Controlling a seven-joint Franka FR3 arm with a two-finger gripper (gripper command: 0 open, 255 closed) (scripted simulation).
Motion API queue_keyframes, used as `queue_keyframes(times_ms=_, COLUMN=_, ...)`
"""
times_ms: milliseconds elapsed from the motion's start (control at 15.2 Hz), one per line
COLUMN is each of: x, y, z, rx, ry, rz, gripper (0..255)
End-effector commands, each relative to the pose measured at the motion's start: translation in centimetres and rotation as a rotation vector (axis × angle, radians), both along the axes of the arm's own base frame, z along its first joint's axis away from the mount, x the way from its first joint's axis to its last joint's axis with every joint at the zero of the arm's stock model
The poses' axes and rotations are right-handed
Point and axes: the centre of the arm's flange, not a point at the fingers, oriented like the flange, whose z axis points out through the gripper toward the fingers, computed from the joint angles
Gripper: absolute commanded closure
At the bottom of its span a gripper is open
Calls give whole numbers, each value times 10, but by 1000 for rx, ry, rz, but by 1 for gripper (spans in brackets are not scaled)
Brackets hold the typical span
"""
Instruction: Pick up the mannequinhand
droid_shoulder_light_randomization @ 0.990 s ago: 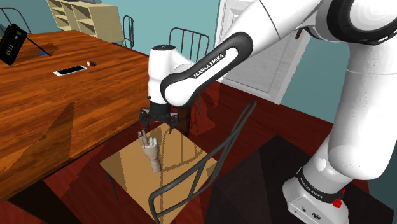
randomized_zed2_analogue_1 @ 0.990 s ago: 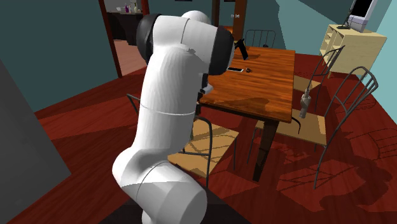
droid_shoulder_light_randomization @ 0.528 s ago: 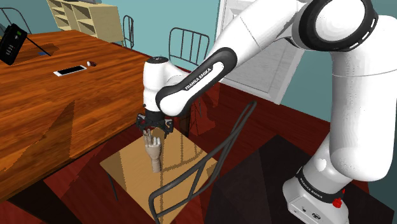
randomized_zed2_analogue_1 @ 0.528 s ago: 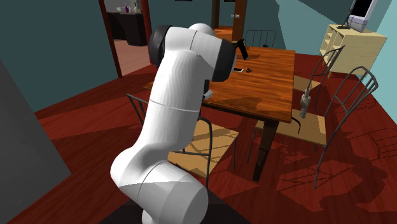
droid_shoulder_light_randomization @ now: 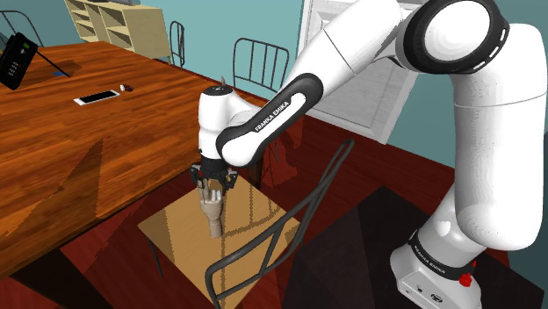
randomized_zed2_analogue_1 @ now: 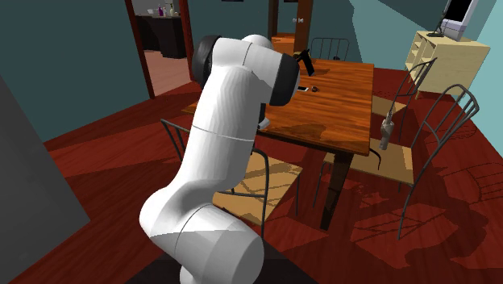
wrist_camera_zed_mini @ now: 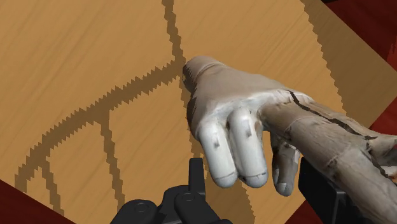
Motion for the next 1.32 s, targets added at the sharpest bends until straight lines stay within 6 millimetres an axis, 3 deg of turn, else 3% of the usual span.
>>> queue_keyframes(times_ms=0, x=-1, y=0, z=-1, rx=-1, ry=2, rz=1, gripper=255)
queue_keyframes(times_ms=330, x=-1, y=0, z=-1, rx=-1, ry=2, rz=1, gripper=255)
queue_keyframes(times_ms=1254, x=-1, y=0, z=73, rx=-1, ry=2, rz=1, gripper=255)
